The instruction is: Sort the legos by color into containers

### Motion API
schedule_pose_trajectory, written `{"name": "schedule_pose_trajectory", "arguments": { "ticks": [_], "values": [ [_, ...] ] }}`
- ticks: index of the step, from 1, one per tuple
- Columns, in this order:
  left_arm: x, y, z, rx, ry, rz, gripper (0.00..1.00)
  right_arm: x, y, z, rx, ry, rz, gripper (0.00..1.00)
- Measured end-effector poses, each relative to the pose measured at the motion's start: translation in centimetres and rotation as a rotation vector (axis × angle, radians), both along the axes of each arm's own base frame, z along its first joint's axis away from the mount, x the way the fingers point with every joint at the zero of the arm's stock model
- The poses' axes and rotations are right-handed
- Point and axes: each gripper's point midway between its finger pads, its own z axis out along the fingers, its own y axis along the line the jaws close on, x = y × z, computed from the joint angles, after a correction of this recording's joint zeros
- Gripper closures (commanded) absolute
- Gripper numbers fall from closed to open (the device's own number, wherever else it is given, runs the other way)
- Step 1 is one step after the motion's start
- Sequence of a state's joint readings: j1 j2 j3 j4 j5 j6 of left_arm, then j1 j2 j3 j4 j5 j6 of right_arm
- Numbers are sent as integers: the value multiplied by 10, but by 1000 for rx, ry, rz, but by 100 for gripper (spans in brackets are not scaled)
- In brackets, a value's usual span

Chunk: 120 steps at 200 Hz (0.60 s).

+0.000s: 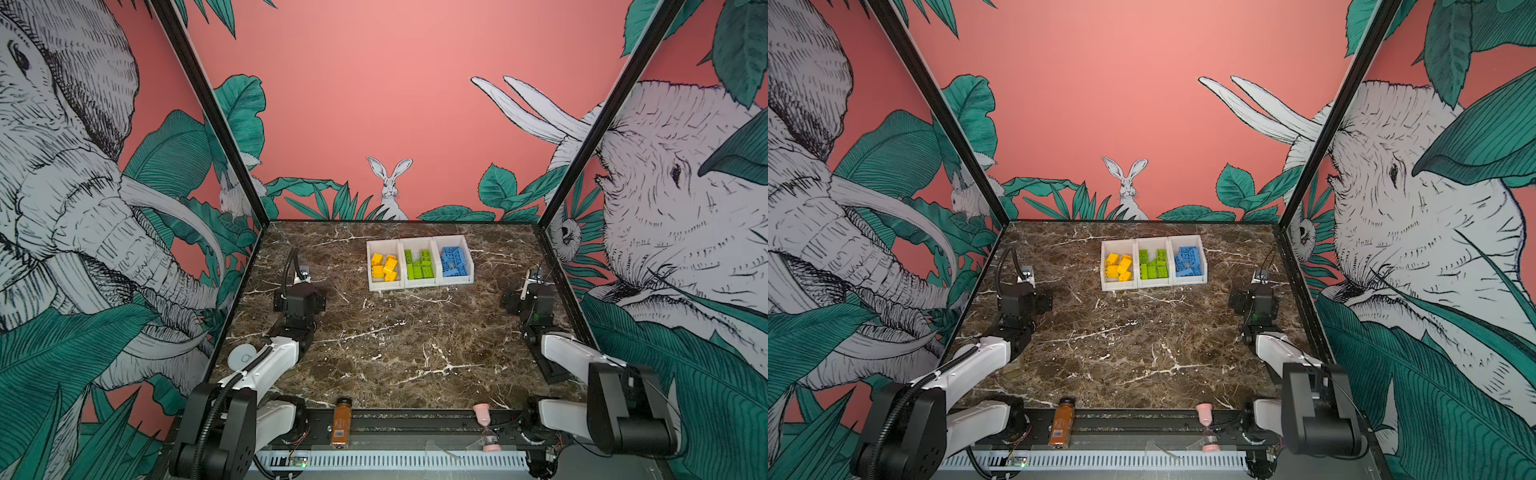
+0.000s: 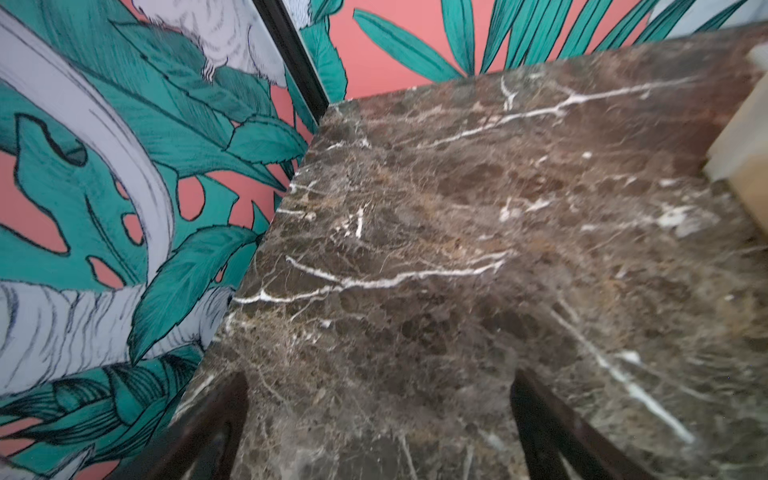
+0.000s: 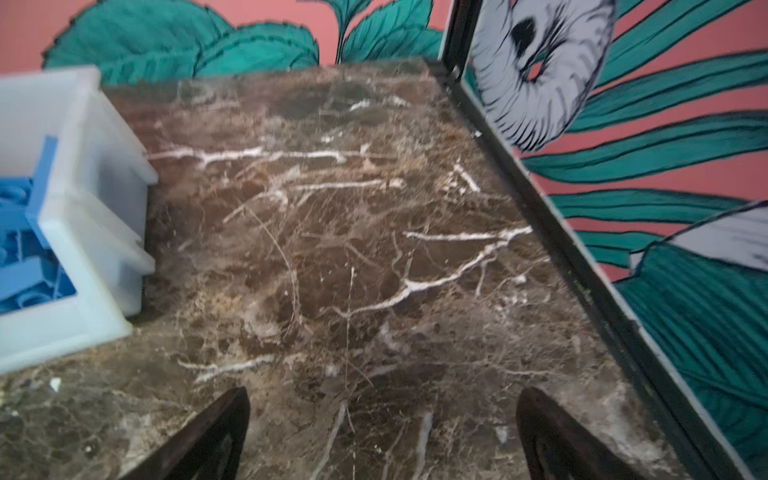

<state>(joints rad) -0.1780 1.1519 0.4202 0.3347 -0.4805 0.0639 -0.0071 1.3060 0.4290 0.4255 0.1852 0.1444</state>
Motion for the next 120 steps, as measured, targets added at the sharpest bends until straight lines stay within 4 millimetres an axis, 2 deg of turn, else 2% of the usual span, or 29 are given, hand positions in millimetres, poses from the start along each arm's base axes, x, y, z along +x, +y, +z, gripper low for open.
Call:
{"name": "schedule_pose_trajectory", "arguments": {
  "ticks": [15, 44, 59, 84, 120],
  "values": [
    [0, 10, -8, -18, -24, 18, 1, 5, 2, -10, -7, 12, 22, 2],
    [3, 24, -35, -77, -53, 23, 1, 20, 5, -12, -23, -34, 59, 2],
    [12, 19, -47, -103, -44, -14, 1, 28, 13, -16, -24, -64, 111, 2],
    [36, 2, -70, -139, -7, -103, 1, 26, 20, -24, -34, -57, 156, 2],
    [50, -17, -55, -159, -47, -216, 1, 30, 25, -16, -45, -92, 184, 2]
  ]
}}
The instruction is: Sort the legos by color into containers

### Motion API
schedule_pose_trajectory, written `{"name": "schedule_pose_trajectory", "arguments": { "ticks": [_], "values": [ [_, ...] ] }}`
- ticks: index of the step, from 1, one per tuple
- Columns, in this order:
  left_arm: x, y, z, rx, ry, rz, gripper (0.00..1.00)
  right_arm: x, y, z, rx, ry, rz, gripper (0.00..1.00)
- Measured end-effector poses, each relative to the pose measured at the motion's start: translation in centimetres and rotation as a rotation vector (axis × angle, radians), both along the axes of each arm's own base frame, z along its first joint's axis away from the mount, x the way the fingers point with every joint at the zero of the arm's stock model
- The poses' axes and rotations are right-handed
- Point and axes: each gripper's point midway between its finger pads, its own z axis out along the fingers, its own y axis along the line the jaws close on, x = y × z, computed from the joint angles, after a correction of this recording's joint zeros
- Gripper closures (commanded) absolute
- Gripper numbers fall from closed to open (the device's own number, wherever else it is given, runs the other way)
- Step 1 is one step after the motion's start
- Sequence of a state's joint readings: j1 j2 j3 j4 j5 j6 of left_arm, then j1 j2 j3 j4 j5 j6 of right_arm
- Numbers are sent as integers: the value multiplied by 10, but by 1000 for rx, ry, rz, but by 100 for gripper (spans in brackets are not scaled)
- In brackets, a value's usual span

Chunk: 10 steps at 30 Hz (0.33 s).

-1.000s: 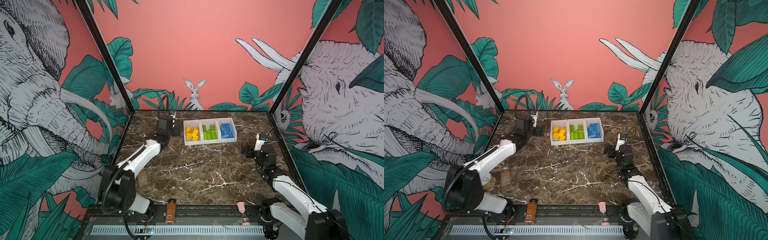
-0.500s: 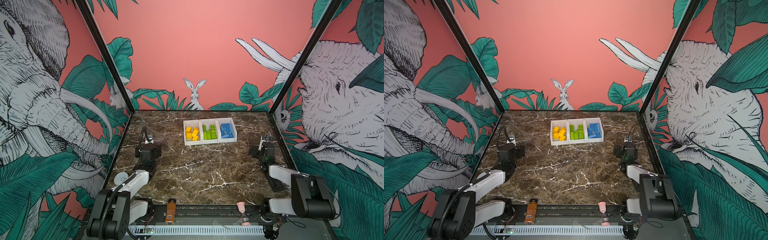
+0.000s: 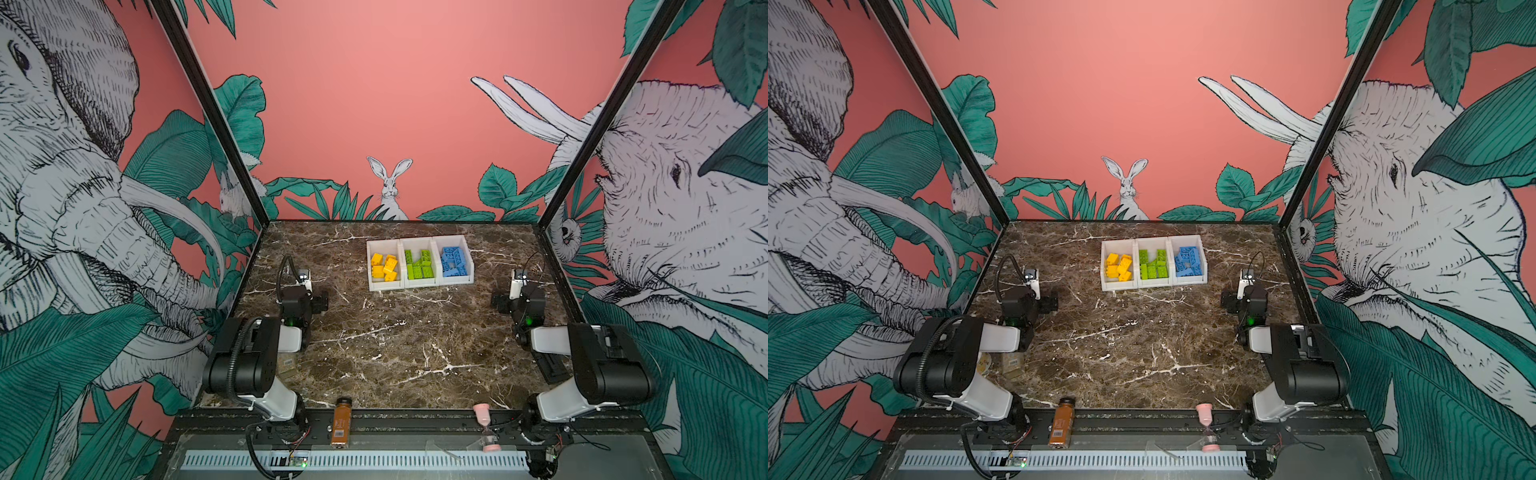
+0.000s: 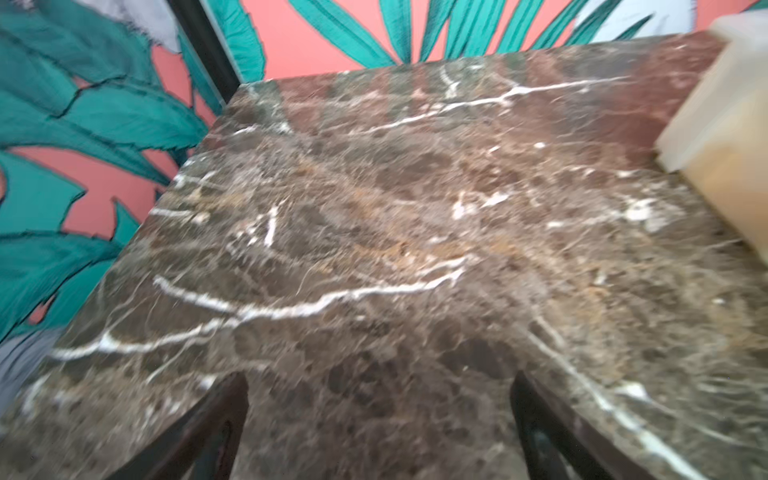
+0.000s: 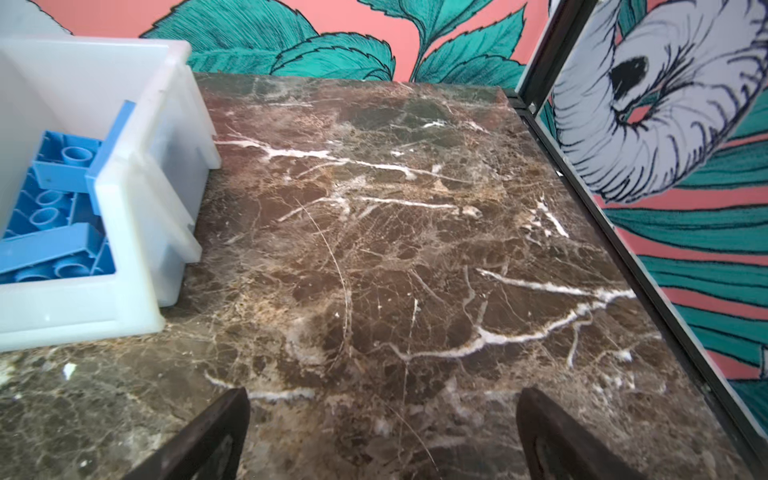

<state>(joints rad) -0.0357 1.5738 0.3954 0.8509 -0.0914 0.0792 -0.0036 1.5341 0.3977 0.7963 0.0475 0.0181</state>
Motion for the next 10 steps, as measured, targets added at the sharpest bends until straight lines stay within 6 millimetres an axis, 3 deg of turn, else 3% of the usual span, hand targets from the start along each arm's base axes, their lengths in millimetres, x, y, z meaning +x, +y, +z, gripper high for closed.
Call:
{"name": "schedule_pose_trajectory", "arguments": {
  "ticks": [10],
  "values": [
    [4, -13, 5, -12, -14, -77, 1, 1, 0, 2, -5, -7, 4, 2]
  ]
}}
